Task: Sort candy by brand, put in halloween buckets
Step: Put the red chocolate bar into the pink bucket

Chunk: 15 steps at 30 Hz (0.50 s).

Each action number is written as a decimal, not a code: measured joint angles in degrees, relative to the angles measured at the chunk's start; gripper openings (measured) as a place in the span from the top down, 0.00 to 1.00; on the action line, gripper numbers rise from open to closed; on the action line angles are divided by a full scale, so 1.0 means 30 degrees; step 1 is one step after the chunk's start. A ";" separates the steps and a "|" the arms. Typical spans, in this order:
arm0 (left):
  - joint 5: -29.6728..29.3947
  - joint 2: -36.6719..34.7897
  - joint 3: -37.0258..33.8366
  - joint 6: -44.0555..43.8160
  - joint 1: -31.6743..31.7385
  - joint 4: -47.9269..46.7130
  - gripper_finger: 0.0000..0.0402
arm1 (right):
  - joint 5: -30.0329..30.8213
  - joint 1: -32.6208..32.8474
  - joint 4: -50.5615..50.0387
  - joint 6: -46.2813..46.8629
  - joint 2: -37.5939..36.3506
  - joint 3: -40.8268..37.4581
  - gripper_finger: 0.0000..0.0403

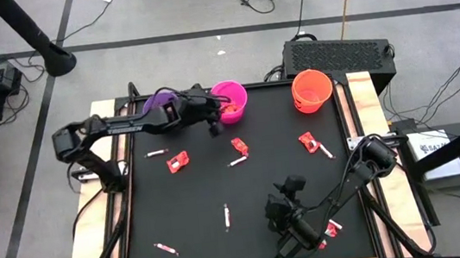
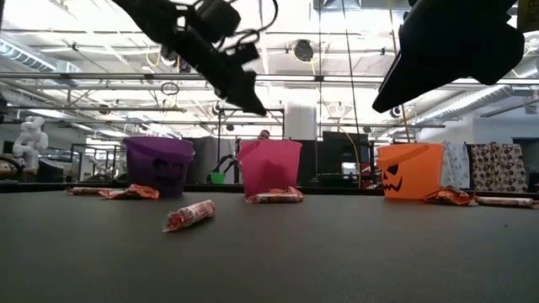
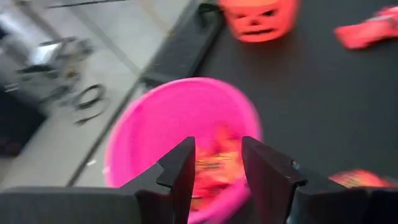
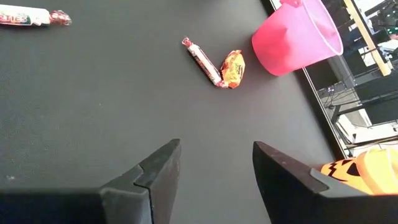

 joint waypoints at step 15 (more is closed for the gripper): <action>0.5703 -0.6431 0.0029 -0.2163 -0.2853 -0.9357 0.65 | -0.2574 0.0074 0.1462 -0.0442 0.0000 0.0004 0.52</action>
